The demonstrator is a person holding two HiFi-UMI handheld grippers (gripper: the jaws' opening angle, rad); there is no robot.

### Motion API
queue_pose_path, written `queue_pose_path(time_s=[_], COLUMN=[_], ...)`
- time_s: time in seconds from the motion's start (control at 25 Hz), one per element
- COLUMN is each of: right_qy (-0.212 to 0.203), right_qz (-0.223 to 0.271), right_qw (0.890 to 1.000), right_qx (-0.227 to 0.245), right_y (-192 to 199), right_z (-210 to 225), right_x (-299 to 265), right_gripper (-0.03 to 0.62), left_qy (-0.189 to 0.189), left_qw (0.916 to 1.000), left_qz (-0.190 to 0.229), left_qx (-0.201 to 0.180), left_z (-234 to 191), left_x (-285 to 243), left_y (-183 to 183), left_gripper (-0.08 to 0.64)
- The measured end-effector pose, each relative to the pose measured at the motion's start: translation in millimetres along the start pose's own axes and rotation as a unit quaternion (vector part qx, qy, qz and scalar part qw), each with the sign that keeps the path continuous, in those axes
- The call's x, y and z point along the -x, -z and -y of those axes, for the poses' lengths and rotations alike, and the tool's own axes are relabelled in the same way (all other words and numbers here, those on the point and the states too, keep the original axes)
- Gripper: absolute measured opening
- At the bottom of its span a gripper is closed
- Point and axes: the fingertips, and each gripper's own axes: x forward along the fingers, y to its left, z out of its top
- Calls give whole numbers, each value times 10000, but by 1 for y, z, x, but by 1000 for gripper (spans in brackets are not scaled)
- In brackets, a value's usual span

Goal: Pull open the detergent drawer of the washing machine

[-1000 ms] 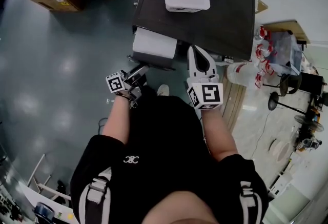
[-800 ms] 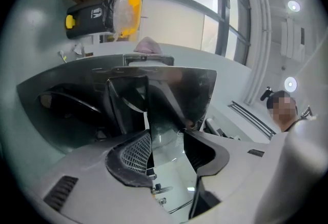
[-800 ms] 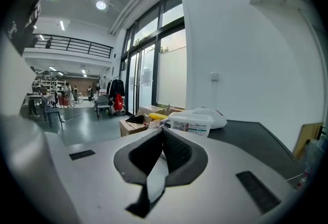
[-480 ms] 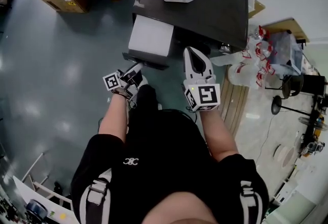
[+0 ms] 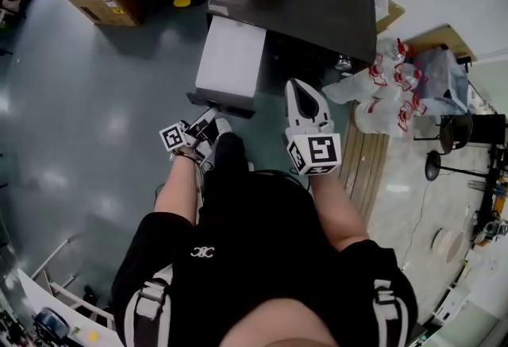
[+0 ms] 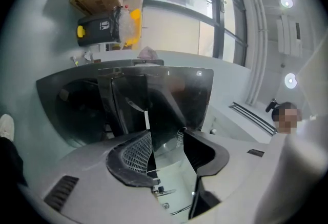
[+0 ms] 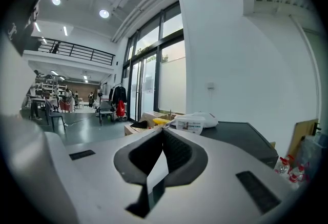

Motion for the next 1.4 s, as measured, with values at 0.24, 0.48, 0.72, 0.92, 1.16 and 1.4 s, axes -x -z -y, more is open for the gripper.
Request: queue_pose_path(time_s=[0.24, 0.48, 0.72, 0.92, 1.16, 1.4], right_qy=[-87, -197, -218, -292, -392, -341], right_qz=[15, -25, 29, 148, 470, 828], right_qw=[10000, 9998, 9998, 9994, 9979, 9955], right_qx=[-45, 14, 8, -60, -228, -323], right_y=[2, 3, 0, -9, -30, -50], right_z=[-15, -25, -22, -20, -26, -36], right_x=[3, -1, -3, -3, 2, 19], right_gripper=[3, 3, 3, 3, 3, 3], left_qy=[-188, -424, -655, -2410, -3782, -4136], left_qw=[9998, 9990, 9978, 9593, 8721, 7632], left_qz=[18, -43, -72, -542, -218, 267], left_qx=[-4, 94, 41, -1366, -3096, -4958], left_z=[0, -7, -6, -23, 24, 137], left_x=[11, 16, 15, 46, 88, 81], left_y=[10, 14, 15, 6, -37, -61], left_gripper=[194, 196, 199, 177, 2, 1])
